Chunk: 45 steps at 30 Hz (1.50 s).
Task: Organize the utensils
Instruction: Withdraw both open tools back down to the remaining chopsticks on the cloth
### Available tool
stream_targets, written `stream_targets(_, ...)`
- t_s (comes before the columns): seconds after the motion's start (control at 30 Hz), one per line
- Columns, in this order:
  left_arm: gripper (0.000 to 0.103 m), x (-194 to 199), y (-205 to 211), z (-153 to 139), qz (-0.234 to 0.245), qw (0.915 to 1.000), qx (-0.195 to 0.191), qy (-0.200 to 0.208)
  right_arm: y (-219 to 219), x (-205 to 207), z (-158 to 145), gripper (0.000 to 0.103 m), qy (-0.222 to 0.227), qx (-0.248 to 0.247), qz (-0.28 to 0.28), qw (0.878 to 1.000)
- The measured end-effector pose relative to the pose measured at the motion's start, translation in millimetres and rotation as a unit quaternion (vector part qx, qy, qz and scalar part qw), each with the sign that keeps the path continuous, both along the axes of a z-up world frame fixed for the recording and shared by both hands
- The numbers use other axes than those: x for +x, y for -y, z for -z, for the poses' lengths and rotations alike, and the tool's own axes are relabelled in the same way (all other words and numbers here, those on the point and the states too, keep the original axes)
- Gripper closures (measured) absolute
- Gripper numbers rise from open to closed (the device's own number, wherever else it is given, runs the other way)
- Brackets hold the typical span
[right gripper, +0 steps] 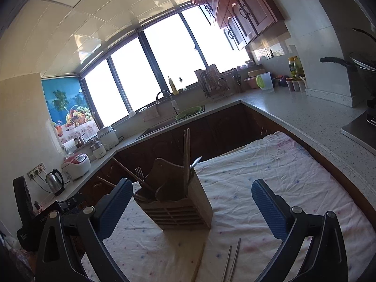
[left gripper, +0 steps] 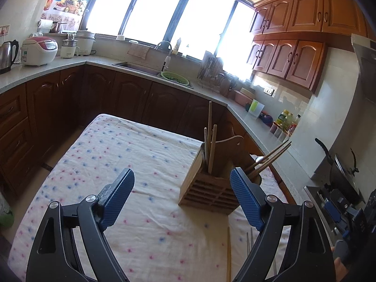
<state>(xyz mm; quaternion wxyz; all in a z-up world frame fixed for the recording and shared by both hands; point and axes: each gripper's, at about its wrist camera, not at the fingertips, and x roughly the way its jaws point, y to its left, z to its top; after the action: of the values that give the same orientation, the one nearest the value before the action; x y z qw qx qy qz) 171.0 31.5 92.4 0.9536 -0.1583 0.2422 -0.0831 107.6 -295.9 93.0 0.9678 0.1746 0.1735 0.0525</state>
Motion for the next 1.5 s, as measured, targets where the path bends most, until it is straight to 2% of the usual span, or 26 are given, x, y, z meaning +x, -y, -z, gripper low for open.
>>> stream_targets(0.17, 0.014, -27.7, -4.2, 14.8, 0.002, 0.9998, -0.012, -0.013, 2.1, -24.6, 15.8, 0.001, -0.016, 0.007, -0.001, 1.000)
stream_targets(0.43, 0.014, -51.5, 6.8, 56.1, 0.021, 0.9984, 0.019, -0.049, 5.9, -61.5, 52.6, 0.001, -0.042, 0.006, 0.013, 0.999)
stream_targets(0.7, 0.014, -60.7, 15.1, 91.5, 0.032, 0.9944, 0.026, -0.097, 10.3, -74.7, 84.4, 0.001, -0.083, -0.008, 0.015, 0.996)
stream_targets(1.27, 0.014, -48.2, 59.7, 104.4, 0.079, 0.9854, 0.072, -0.133, 25.6, -62.2, 108.0, 0.002, -0.147, -0.028, 0.025, 0.988)
stream_targets(1.4, 0.016, -35.1, 84.1, 107.0, 0.105, 0.9793, 0.094, -0.145, 30.9, -55.5, 110.9, 0.007, -0.161, -0.031, 0.024, 0.986)
stream_targets(1.5, 0.023, -24.4, 100.9, 108.8, 0.124, 0.9752, 0.101, -0.153, 33.5, -48.8, 114.1, 0.016, -0.173, -0.035, 0.028, 0.984)
